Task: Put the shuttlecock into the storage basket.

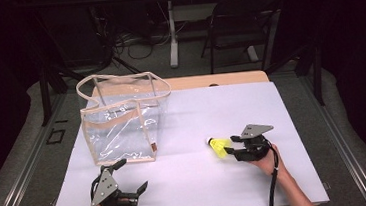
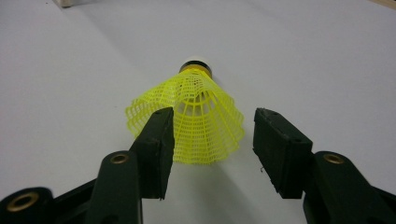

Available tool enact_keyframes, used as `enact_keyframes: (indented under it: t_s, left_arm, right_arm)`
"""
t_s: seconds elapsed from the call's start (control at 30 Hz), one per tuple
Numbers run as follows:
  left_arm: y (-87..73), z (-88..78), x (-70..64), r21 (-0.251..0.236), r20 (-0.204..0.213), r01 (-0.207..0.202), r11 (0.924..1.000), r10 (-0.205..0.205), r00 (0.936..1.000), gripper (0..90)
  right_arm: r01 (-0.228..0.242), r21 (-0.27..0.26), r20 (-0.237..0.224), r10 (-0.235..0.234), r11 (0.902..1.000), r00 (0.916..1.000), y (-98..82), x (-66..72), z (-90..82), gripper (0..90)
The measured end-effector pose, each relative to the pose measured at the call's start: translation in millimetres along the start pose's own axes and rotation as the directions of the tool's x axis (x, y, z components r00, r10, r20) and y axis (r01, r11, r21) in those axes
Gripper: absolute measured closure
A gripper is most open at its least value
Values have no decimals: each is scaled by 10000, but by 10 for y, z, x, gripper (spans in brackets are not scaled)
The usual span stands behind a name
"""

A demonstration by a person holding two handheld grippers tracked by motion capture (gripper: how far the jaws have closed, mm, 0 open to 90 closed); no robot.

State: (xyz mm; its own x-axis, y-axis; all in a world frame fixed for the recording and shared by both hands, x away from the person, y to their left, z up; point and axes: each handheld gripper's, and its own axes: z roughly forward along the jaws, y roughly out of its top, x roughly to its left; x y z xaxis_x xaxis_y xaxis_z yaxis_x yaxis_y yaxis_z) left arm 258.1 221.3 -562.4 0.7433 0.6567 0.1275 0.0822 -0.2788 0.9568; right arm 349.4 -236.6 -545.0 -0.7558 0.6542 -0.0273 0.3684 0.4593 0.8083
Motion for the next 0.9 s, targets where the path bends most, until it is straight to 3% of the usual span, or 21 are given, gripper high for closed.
enact_keyframes:
  t_s: [0.33, 0.67, 0.9]
  left_arm:
    - [1, 1, -5, 22, 39, -51, 10000, 51, 10000, 0]
    - [2, 5, -11, 48, 68, -100, 9999, 100, 9999, 0]
    - [1, 8, -12, 60, 87, -94, 9999, 93, 9999, 0]
  right_arm:
    - [-153, 444, 335, 138, 9989, 9993, -13, 16, 85, 584]
    - [-479, 420, 849, 442, 9980, 9954, -22, -4, 115, 739]
    - [-562, 354, 853, 531, 9978, 9949, -39, -16, 124, 826]
